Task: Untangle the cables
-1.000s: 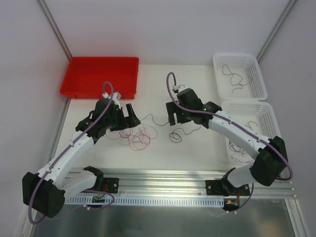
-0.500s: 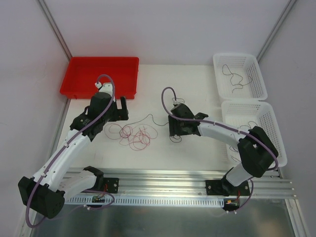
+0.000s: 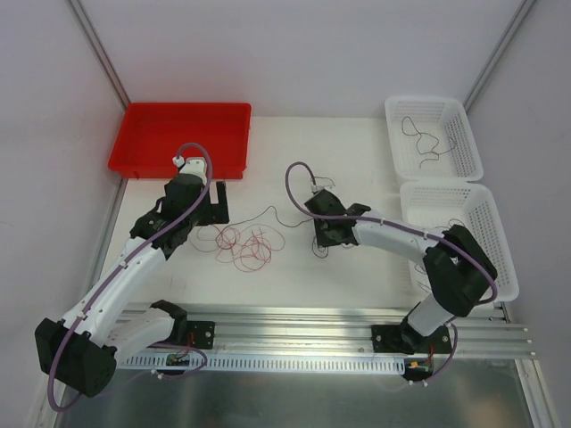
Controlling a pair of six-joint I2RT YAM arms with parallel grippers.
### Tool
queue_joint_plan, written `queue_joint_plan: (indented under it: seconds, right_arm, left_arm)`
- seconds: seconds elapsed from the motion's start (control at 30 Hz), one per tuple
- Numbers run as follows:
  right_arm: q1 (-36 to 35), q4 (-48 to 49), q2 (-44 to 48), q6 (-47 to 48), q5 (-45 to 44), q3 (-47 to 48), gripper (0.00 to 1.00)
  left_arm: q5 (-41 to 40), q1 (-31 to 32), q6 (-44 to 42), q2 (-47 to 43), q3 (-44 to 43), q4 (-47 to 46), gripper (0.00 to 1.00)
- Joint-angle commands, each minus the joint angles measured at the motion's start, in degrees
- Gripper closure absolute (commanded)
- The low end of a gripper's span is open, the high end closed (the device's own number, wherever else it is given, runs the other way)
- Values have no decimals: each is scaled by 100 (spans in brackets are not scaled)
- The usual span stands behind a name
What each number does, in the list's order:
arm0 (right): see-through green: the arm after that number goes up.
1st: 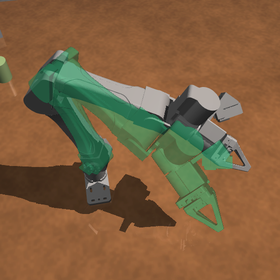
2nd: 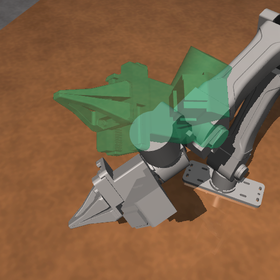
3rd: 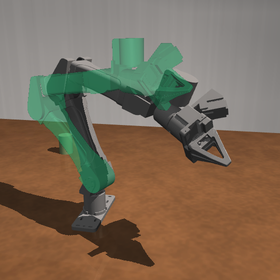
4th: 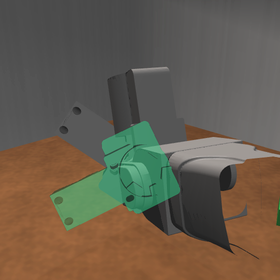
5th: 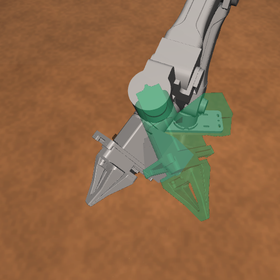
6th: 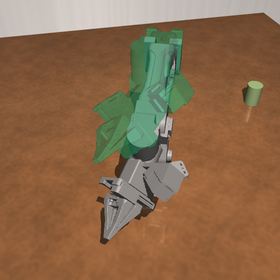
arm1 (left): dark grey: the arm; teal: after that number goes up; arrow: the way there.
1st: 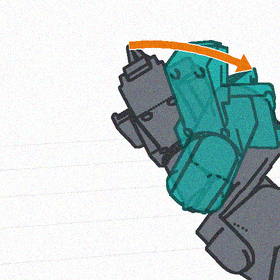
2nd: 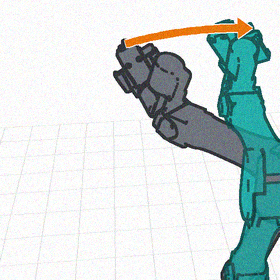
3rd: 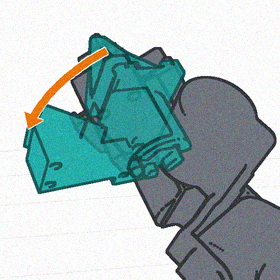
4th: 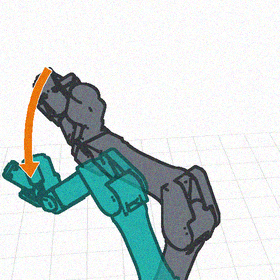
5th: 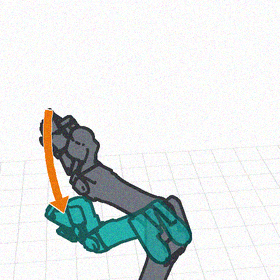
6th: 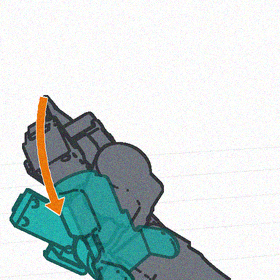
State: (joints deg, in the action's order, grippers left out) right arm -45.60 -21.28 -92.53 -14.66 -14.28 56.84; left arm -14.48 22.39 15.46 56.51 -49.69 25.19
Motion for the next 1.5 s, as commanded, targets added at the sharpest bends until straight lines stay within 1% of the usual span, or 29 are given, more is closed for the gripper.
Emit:
queue_joint_plan:
  seconds: [0.0, 0.13, 0.17, 0.27, 0.3, 0.33, 0.43, 0.47, 0.53, 0.57, 0.63, 0.67, 0.73, 0.77, 0.87, 0.93, 1.0, 1.03, 1.07, 1.1, 1.13, 1.17, 1.2, 1.23, 1.27, 1.3, 1.37, 1.43, 1.47]
  right_arm:
    - [-80, -982, 980, 584, -767, 731, 99]
    - [-45, -1861, 1553, 1218, -1225, 1618, 99]
    - [7, -2167, 1650, 1324, -1296, 1994, 99]
    - [209, -2555, 1931, 1833, -1559, 2594, 99]
    - [297, -2609, 1984, 1930, -1595, 2987, 99]
    - [385, -2618, 2089, 2175, -1604, 3147, 99]
    - [868, -2225, 2239, 2580, -1683, 3526, 99]
    - [1200, -2101, 2257, 2625, -1674, 3588, 99]
    - [1597, -1864, 2231, 2661, -1420, 3746, 99]
    - [1999, -1567, 2152, 2661, -1315, 3782, 99]
    - [2423, -1258, 2038, 2643, -1007, 3826, 99]
    - [2816, -969, 1959, 2617, -893, 3887, 99]
    - [3214, -634, 1643, 2468, -533, 3975, 99]
    - [3555, -528, 1529, 2450, -427, 4080, 99]
    - [4048, -133, 967, 2397, -181, 4238, 99]
    - [4348, 105, 494, 2388, -75, 4449, 99]
    - [4498, 211, 176, 2362, -66, 4764, 99]
    - [4542, 273, -191, 2318, -66, 4888, 99]
    - [4682, 291, -360, 2292, -92, 5029, 98]
    - [4744, 300, -562, 2257, -92, 5282, 95]
    - [4789, 291, -904, 2213, -75, 5450, 90]
    - [4850, 273, -1107, 2213, -48, 5591, 65]
    - [4868, 221, -1257, 2221, 47, 5732, 51]
    - [4877, 29, -1406, 2204, 75, 6055, 41]
    - [4877, -95, -1643, 2160, 179, 6180, 28]
    - [4868, -183, -1697, 2116, 276, 6242, 25]
    - [4851, -280, -1602, 1950, 539, 6042, 19]
    - [4755, -184, -1391, 1870, 856, 5700, 18]
    - [4702, -149, -1269, 1861, 961, 5263, 18]
  left_arm:
    - [-72, -68, -123, -17, 12, -164, 1]
    - [-72, -68, -123, -9, 30, -164, 1]
    - [-46, -68, -114, -17, 30, -164, 1]
    - [-11, -60, -105, -9, 39, -163, 1]
    - [6, -68, -105, -17, 30, -155, 1]
    - [7, -68, -105, -26, 38, -155, 1]
    - [7, -68, -105, -35, 47, -155, 1]
    - [7, -60, -105, -35, 47, -155, 1]
    - [15, -68, -88, -35, 56, -155, 1]
    - [15, -68, -96, -35, 56, -163, 1]
    - [7, -68, -105, -26, 74, -163, 1]
    - [7, -68, -105, -9, 65, -155, 1]
    - [7, -60, -114, 9, 82, -155, 1]
    - [-2, -68, -114, 9, 82, -155, 1]
    - [7, -60, -114, 62, 82, -155, 1]
    - [33, -60, -122, 114, 82, -155, 1]
    - [59, -60, -131, 176, 74, -155, 1]
    - [68, -60, -131, 228, 65, -155, 1]
    - [86, -68, -131, 255, 65, -163, 1]
    - [103, -60, -140, 290, 56, -155, 1]
    - [121, -68, -131, 351, 47, -155, 1]
    - [130, -60, -140, 387, 47, -155, 1]
    - [147, -60, -149, 465, 47, -163, 1]
    - [173, -68, -140, 492, 30, -155, 1]
    - [200, -60, -149, 527, 21, -163, 1]
    - [278, -77, -158, 589, 21, -155, 1]
    - [375, -60, -149, 642, -5, -146, 1]
    - [499, -68, -123, 703, -14, -146, 1]
    - [525, -68, -123, 712, -14, -155, 1]
